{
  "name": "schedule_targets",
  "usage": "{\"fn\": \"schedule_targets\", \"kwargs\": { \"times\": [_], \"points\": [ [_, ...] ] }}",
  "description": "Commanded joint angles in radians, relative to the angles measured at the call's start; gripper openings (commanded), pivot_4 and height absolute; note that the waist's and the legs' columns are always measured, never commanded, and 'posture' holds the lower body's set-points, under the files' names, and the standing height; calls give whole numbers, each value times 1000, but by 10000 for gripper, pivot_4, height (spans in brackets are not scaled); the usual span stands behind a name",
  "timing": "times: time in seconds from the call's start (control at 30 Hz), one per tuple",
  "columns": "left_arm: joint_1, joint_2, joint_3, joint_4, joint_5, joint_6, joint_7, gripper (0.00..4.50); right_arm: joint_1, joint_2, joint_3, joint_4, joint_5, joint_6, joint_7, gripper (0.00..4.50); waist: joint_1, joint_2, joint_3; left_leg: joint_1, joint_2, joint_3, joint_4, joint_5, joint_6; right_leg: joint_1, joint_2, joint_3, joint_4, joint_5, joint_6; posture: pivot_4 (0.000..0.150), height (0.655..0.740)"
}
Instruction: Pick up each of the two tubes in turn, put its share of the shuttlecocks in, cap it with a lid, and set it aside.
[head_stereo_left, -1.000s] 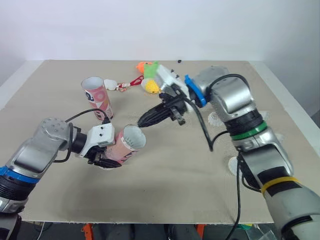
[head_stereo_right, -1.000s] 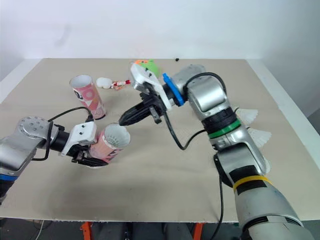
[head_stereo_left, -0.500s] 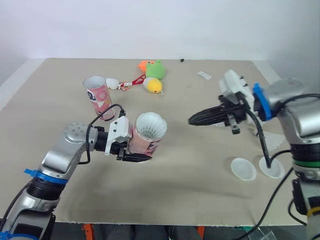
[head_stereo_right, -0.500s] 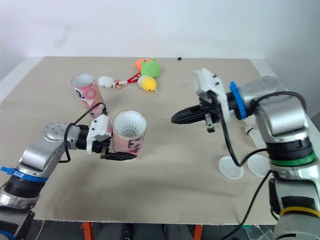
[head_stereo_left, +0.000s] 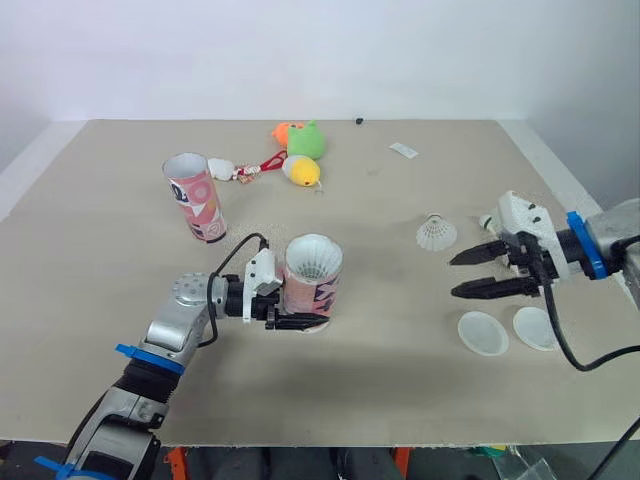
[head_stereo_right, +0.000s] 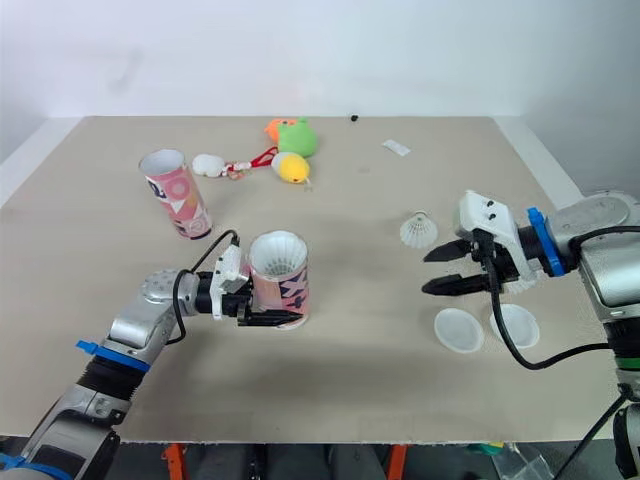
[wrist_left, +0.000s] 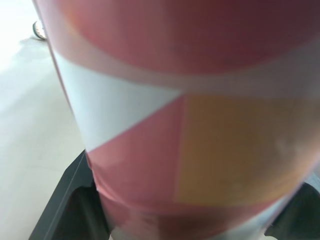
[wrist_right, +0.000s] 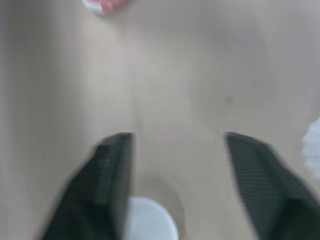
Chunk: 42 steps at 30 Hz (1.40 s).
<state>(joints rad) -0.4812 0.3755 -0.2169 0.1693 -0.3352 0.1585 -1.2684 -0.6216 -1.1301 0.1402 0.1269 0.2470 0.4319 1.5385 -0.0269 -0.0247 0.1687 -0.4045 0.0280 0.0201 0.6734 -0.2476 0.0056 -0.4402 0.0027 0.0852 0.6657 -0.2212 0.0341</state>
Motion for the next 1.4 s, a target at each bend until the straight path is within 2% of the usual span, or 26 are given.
{"fn": "schedule_targets", "kwargs": {
  "times": [0.03,0.4,0.57,0.6,0.63,0.67,0.7,0.73,0.8,0.83,0.9,1.17,1.4],
  "points": [
    [11,-1,7,-3,-11,-2,-3,30340,-8,-33,30,92,-75,-114,48,36703,0,0,0,0,0,0,0,0,0,0,0,0,0,0,0,1500,7323],
    [36,8,-18,26,53,-87,10,30340,-33,19,128,286,-239,-317,37,36703,1,1,0,2,0,1,0,0,0,1,0,1,0,0,0,1500,7323],
    [41,6,-16,34,68,-142,21,30340,-28,26,150,311,-300,-376,25,36703,0,1,-1,3,0,3,0,0,0,1,0,3,0,0,0,1500,7323],
    [40,3,-15,36,68,-149,25,30340,-30,29,151,311,-308,-382,24,31558,0,1,-1,4,0,3,0,0,0,2,0,3,0,1,0,1500,7323],
    [39,0,-14,38,67,-153,27,30340,-32,33,153,309,-313,-383,24,31558,0,1,-1,4,0,3,0,0,0,2,0,3,0,1,0,1500,7323],
    [37,-3,-12,41,67,-160,32,30340,-33,36,153,305,-319,-382,28,23808,0,1,-1,6,0,4,0,0,0,4,0,4,0,1,1,1500,7323],
    [33,-5,-12,45,67,-164,34,30340,-34,38,156,302,-324,-390,35,22445,0,1,-1,7,0,4,0,0,0,5,0,4,0,1,1,1500,7323],
    [30,-7,-12,48,66,-167,35,30340,-35,39,157,300,-329,-396,40,17561,0,1,-1,8,0,5,0,0,0,6,0,5,0,1,1,1500,7323],
    [22,-10,-12,61,68,-176,38,30340,-44,43,159,299,-336,-406,46,11223,0,1,-1,12,0,6,0,0,0,10,0,6,0,1,2,1500,7323],
    [20,-11,-12,66,68,-179,38,30340,-48,46,159,299,-336,-407,47,4983,0,1,0,15,0,7,0,0,0,13,0,7,0,2,2,1500,7323],
    [14,-13,-13,77,70,-185,40,30340,-58,52,157,293,-329,-400,58,388,-1,1,0,18,0,8,0,0,0,15,0,9,-1,1,0,1500,7323],
    [17,-12,-33,119,89,-203,27,30340,-118,99,135,195,-176,-237,76,388,-5,1,-1,19,-1,10,0,1,1,15,0,13,0,2,2,1500,7323],
    [10,-11,-42,148,99,-220,25,30340,-239,89,126,29,83,-24,76,388,-9,1,-1,18,-1,9,0,1,1,15,0,12,-1,3,4,1500,7323]
  ]
}}
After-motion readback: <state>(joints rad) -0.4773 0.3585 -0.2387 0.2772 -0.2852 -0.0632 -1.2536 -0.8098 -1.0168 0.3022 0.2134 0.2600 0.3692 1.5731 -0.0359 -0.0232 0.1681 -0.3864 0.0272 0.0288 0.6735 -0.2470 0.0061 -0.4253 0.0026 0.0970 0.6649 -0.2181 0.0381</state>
